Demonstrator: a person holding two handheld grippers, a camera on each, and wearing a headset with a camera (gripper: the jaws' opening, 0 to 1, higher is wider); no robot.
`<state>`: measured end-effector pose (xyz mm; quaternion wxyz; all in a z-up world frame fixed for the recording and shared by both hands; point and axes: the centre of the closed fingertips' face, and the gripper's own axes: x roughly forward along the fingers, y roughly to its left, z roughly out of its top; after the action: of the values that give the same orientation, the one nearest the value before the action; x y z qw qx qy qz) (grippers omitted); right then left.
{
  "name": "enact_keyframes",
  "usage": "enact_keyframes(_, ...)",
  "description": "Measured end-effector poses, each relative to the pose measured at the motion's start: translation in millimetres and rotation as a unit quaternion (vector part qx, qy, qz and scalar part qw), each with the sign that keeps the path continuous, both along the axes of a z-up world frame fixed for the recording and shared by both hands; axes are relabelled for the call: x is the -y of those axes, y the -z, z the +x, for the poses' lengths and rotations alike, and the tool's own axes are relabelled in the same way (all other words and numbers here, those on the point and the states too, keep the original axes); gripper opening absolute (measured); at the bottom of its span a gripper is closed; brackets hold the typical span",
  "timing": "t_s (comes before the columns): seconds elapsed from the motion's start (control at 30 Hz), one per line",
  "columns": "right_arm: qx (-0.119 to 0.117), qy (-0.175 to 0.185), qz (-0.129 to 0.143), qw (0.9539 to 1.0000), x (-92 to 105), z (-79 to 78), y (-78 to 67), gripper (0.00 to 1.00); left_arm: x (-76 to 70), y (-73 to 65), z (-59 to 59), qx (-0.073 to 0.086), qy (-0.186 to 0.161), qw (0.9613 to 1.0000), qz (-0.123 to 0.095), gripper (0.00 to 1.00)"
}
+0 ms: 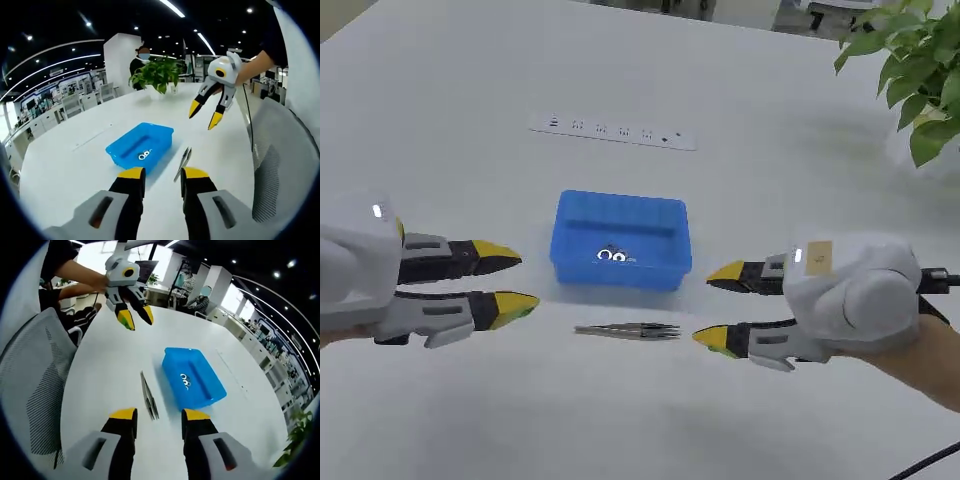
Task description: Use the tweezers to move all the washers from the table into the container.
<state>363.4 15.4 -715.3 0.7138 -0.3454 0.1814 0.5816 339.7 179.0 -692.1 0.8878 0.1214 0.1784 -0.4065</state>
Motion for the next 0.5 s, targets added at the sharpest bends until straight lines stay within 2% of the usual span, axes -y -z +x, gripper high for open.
enact_keyframes(0.07, 0.001, 0.005, 0.005, 1.0000, 5.9, -5.8, -5.8, 0.41, 0.2, -3.9, -8.2, -0.001, 0.007, 1.0000, -0.003, 0.44)
enact_keyframes(0.13, 0.001, 0.011, 0.011, 0.9999, 10.8, -9.0, -10.4, 0.45, -0.1, -5.8, -16.7, -0.004, 0.013, 0.9999, 0.009, 0.55)
enact_keyframes(0.17, -0.003, 0.017, 0.017, 0.9997, 13.2, -10.6, -13.1, 0.47, -2.0, -7.5, -21.1, 0.003, 0.014, 0.9997, 0.022, 0.59)
enact_keyframes(0.2, -0.015, 0.036, 0.035, 0.9986, 15.2, -12.2, -17.4, 0.50, -2.8, -8.9, -23.9, 0.006, 0.013, 0.9995, 0.027, 0.62)
enact_keyframes(0.3, -0.027, 0.058, 0.055, 0.9964, 22.6, -16.6, -24.7, 0.60, -6.5, -13.7, -32.9, 0.009, 0.000, 0.9995, 0.029, 0.76)
enact_keyframes(0.43, -0.015, 0.072, 0.048, 0.9961, 34.4, -25.1, -24.8, 0.68, -7.9, -17.2, -43.6, -0.002, -0.016, 0.9996, 0.021, 0.99)
enact_keyframes(0.5, 0.008, 0.074, 0.023, 0.9969, 43.4, -26.6, -22.1, 0.71, -8.7, -15.9, -49.0, -0.008, -0.018, 0.9993, 0.033, 1.00)
